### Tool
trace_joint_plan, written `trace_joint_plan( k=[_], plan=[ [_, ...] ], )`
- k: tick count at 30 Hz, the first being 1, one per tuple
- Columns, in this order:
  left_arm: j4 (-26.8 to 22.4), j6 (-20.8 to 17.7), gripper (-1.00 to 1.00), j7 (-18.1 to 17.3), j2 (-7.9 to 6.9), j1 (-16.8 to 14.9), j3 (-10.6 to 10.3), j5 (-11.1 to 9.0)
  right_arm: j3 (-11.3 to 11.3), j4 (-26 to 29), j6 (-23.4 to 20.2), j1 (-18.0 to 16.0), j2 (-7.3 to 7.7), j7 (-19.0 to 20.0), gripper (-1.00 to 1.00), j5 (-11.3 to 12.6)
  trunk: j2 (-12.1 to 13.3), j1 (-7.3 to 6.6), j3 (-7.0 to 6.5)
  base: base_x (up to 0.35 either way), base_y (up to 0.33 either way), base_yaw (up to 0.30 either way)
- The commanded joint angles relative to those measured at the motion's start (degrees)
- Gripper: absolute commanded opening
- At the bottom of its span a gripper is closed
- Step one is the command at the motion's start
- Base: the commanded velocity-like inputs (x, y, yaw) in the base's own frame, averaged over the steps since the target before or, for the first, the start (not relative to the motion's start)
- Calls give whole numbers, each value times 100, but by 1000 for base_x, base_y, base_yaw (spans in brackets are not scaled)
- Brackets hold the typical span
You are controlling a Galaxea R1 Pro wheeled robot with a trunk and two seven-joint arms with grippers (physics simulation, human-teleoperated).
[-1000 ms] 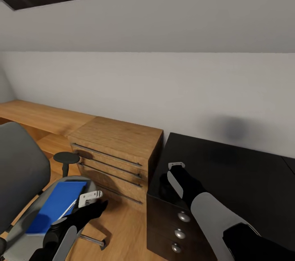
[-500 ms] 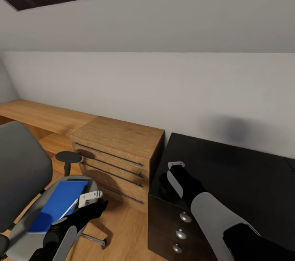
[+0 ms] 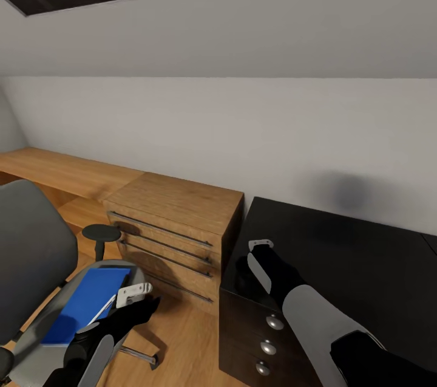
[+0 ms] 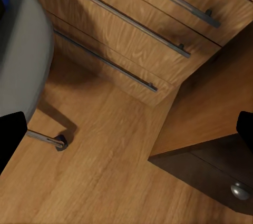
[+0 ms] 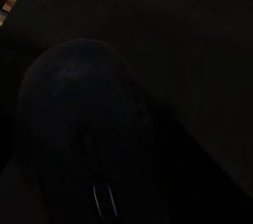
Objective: In the bedroom, organize the workspace by keeping the computer under the desk, ensuring the monitor is on the desk, placing the keyboard on the desk next to the monitor, placing the mouse on the desk next to the keyboard, moving the folder from the swivel chair onto the desk next to the mouse, stacking the notebook on top of the folder with the pen on top of the notebook, and positioning the swivel chair next to the desk.
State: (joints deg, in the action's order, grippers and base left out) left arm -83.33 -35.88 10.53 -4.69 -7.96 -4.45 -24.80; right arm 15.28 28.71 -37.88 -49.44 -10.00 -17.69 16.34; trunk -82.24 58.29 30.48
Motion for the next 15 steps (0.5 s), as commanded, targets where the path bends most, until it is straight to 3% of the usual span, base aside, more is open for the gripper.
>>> trace_joint_plan(
  k=[1, 15],
  plan=[
    [-7, -16, 100, 55, -6, -4, -12, -60, 19, 4, -8, -4, 0, -58, -100, 77, -4, 0, 6, 0, 0, 0],
    [34, -8, 100, 46, -14, -4, -12, -60, 19, 3, -17, -4, 0, 90, -100, 71, -4, 0, 6, 0, 16, 0]
  ],
)
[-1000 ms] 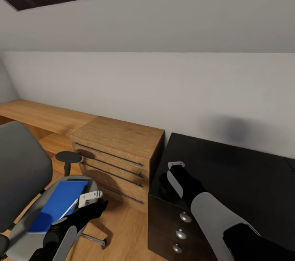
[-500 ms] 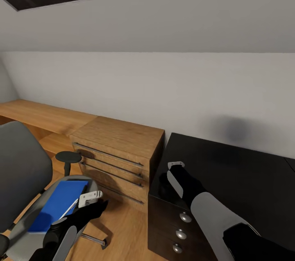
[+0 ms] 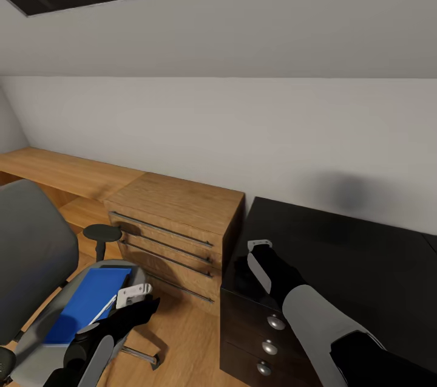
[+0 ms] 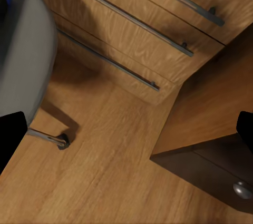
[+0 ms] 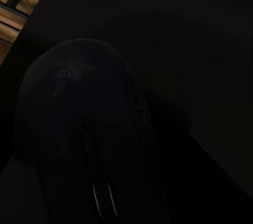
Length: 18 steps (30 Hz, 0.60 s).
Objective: In the bedroom, organize the workspace by keeping the computer under the desk, ensuring the monitor is on the desk, placing the keyboard on the desk next to the monitor, placing the mouse on the desk next to the keyboard, moving the folder from the swivel chair onto the desk next to the mouse, stacking the notebook on top of the folder with the pen on top of the notebook, and positioning the swivel chair next to the desk.
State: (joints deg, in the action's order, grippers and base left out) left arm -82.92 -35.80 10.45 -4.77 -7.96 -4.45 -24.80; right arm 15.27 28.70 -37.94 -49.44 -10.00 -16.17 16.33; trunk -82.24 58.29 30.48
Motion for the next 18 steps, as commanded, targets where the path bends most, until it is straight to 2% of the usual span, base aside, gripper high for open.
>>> trace_joint_plan(
  k=[1, 6, 18],
  plan=[
    [-6, -15, 100, 54, -6, -4, -12, -60, 20, 4, -11, -5, 0, -62, -100, 72, -4, 0, 6, 0, 165, 0],
    [-5, -14, 100, 54, -6, -4, -12, -60, 19, 4, -11, -5, 0, -62, -100, 72, -4, 0, 6, 0, 178, 0],
    [-5, -22, 100, 54, -6, -4, -12, -60, 19, 4, -11, -5, 0, -86, -100, 59, -4, 0, 6, 0, 16, 0]
  ],
)
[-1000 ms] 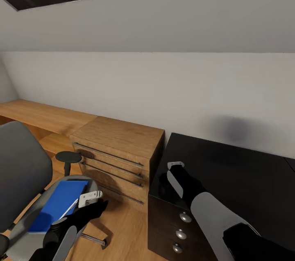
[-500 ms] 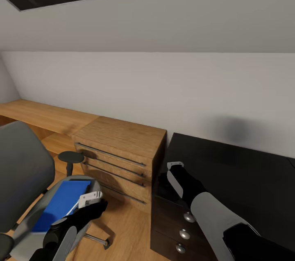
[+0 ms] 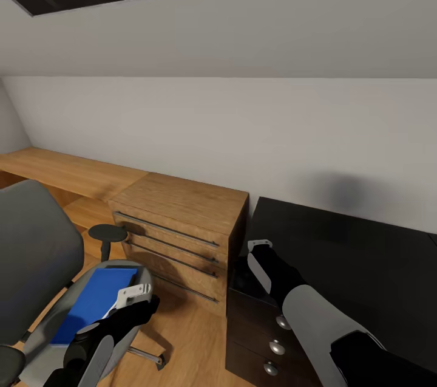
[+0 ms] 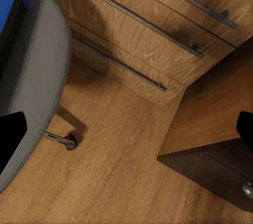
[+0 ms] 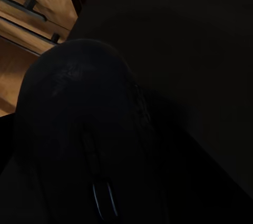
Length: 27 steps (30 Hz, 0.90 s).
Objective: In the bedroom, organize the workspace by keeping the computer under the desk, ensuring the monitor is on the desk, placing the keyboard on the desk next to the monitor, placing the mouse on the desk next to the keyboard, moving the folder from the swivel chair onto the desk next to the mouse, stacking the notebook on top of the folder with the pen on top of the notebook, and positioning the swivel chair next to the desk.
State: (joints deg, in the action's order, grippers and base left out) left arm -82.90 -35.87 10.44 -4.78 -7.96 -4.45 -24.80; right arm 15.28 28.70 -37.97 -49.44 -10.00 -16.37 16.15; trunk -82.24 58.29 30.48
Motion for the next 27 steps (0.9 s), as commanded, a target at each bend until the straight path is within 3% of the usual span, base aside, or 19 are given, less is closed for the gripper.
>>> trace_joint_plan(
  k=[1, 26, 27],
  plan=[
    [-7, -16, 100, 55, -6, -4, -12, -60, 19, 3, -16, -4, 0, -72, -100, 72, -4, 0, 6, 0, 0, 0],
    [1, -13, 100, 55, -6, -4, -12, -60, 17, -5, -43, -4, 0, -384, -100, 60, -4, 0, 6, 0, 0, 0],
    [1, -14, 100, 55, -6, -4, -10, -60, 17, -5, -43, -4, 0, -384, 100, 59, -4, 0, 6, 0, 0, 0]
  ],
)
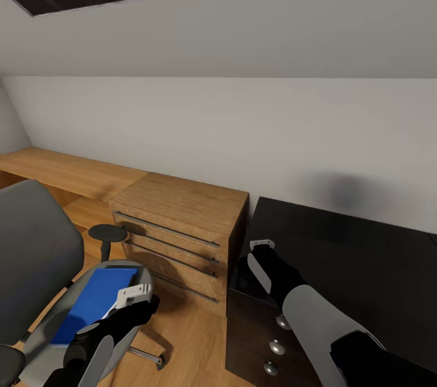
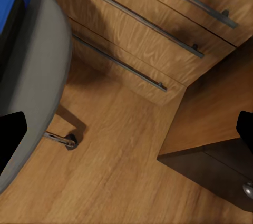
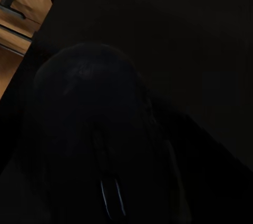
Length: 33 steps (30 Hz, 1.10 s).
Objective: In the bedroom, organize the workspace by keeping the computer under the desk, ensuring the monitor is on the desk, placing the keyboard on the desk next to the monitor, placing the mouse on the desk next to the keyboard, moving the folder from the swivel chair onto the desk next to the mouse, stacking the notebook on top of the folder with the pen on top of the notebook, and positioning the swivel chair next to the desk.
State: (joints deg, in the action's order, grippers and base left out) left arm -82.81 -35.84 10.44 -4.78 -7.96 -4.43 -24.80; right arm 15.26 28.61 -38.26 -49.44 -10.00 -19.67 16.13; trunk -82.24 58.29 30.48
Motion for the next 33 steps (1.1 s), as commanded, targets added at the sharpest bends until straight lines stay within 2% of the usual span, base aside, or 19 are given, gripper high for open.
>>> trace_joint_plan(
  k=[1, 8, 25, 27, 28, 32, 33],
  plan=[
    [-7, -18, 100, 55, -8, -4, -8, -60, 21, 4, -12, -4, 0, -55, 100, 59, -4, 0, 6, 0, 0, 0],
    [-7, -18, 100, 55, -13, -4, -5, -55, 21, 4, -10, -4, 0, -56, 100, 63, -4, 0, 6, 0, 0, 0],
    [-7, -14, 100, 55, -14, -4, -5, -48, 21, 61, 25, -4, 0, -47, 100, 58, 678, -373, -299, 0, 0, 0],
    [-7, -16, 100, 55, -14, -4, -5, -48, 9, 228, 27, -3, 0, -47, 100, 59, 718, -395, -317, 0, 0, 0],
    [-7, -17, 100, 55, -15, -4, 0, -50, -9, 786, 8, 12, 0, -55, 100, 71, 718, -395, -317, 0, 0, 0],
    [-7, -18, 100, 55, -15, -4, 0, -51, -24, 1588, -30, 103, 0, -61, 100, 75, 718, -395, -317, 0, 0, 0],
    [-7, -16, 100, 55, -15, -4, -3, -48, -26, 2040, -41, 289, 0, -62, 100, 73, 718, -395, -317, 0, 0, 0]
  ],
)
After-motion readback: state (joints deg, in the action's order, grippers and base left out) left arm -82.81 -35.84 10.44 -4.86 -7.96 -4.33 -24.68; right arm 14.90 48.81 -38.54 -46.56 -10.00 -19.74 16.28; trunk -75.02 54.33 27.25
